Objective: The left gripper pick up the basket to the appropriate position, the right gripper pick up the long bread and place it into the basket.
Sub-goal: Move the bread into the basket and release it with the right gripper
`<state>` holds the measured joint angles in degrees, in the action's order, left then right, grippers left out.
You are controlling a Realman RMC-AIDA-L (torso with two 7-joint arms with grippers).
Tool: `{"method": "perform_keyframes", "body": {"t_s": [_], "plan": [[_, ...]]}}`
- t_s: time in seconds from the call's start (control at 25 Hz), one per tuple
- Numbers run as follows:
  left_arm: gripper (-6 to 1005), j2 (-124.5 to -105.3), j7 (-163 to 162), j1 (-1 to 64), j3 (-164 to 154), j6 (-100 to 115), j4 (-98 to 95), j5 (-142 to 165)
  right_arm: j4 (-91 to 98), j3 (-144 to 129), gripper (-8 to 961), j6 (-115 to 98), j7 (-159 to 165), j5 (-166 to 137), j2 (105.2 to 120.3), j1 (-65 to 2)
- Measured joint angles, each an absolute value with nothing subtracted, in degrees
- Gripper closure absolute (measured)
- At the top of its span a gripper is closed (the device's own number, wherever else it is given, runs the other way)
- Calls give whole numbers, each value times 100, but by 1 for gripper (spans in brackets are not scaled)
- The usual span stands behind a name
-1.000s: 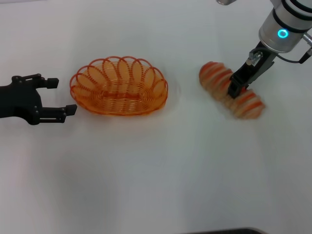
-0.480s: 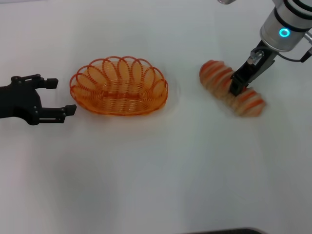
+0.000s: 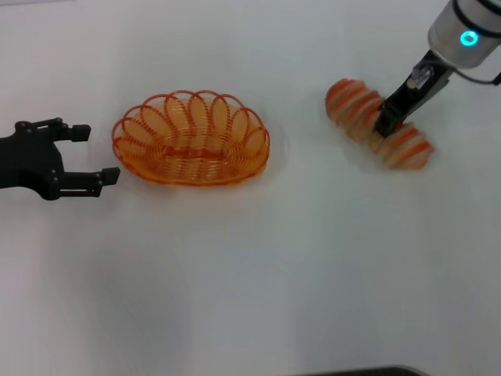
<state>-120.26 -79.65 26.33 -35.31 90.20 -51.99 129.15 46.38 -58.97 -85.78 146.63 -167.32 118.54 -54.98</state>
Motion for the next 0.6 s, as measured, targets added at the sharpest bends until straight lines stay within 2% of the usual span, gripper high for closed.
{"method": "perform_keyframes", "body": {"t_s": [0.16,0.48,0.6], "plan": [[113,-11979,-7991,2627,-3440,9229,-5261,12898,4894,-5536,770,-8640,14284,-16489,11786,-5451],[114,-11997,-7998,2541,-3352,9273,-5262,12892,4920,-5127,777,-8585,13291,-15489,11493,-5340],[114,-11999,-7999,2528,-3310,9301,-5236,12886,4921,-5123,776,-8592,12909,-15288,11425,-5331]]}}
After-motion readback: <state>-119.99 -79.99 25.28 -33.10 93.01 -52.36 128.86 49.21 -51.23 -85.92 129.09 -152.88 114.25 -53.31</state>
